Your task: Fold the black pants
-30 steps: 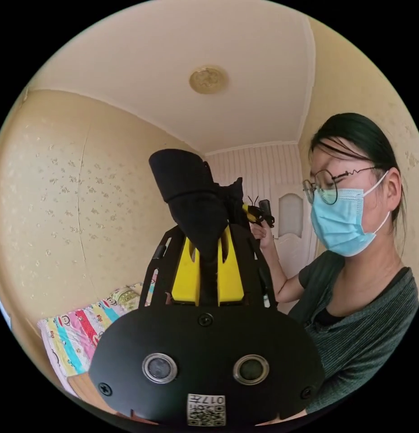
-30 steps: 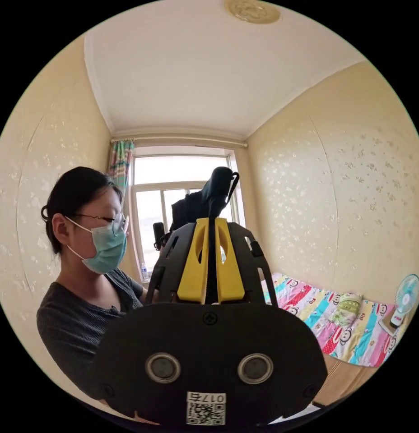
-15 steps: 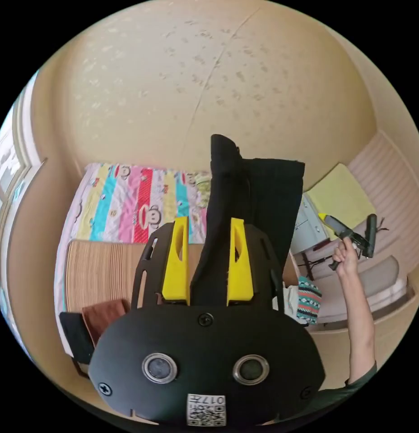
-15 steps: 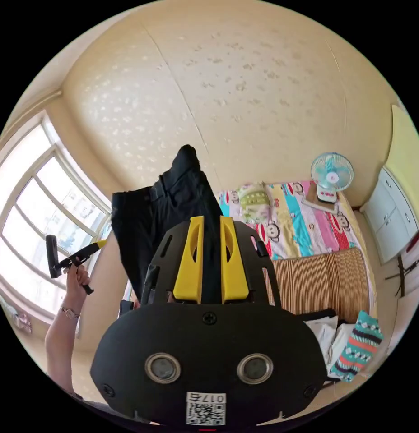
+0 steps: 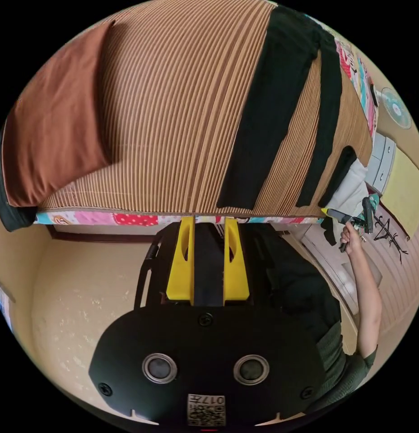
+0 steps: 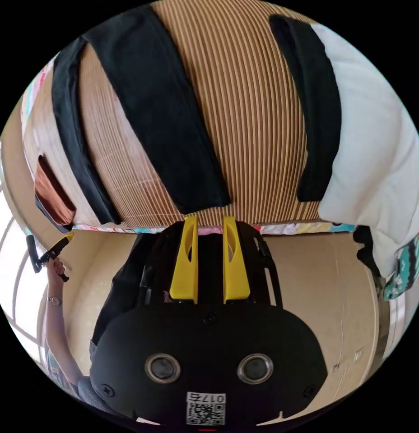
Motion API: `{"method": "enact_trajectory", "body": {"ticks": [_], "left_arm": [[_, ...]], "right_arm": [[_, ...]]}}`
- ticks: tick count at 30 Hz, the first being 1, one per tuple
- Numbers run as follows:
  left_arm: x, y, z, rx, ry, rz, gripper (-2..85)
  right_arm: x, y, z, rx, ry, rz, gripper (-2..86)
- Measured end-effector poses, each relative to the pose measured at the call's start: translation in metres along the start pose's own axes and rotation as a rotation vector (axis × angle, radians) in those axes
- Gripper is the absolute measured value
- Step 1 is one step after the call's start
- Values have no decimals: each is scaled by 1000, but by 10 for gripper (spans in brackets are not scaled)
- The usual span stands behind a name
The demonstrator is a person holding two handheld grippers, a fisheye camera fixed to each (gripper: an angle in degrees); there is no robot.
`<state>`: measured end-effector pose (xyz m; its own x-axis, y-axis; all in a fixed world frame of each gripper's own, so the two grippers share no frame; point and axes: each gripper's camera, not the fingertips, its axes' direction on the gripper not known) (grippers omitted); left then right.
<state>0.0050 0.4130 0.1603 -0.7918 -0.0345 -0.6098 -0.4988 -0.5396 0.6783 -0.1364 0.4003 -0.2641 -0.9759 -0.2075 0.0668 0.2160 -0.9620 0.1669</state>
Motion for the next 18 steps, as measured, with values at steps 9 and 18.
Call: {"method": "enact_trajectory", "body": {"ticks": [9, 18], "left_arm": [[48, -59, -91, 47, -107, 224, 97], [70, -116, -94, 97, -106, 385, 49]], "right_arm": [[-38, -28, -26, 123, -19, -141, 85], [-83, -26, -8, 321, 139, -288, 78]]}}
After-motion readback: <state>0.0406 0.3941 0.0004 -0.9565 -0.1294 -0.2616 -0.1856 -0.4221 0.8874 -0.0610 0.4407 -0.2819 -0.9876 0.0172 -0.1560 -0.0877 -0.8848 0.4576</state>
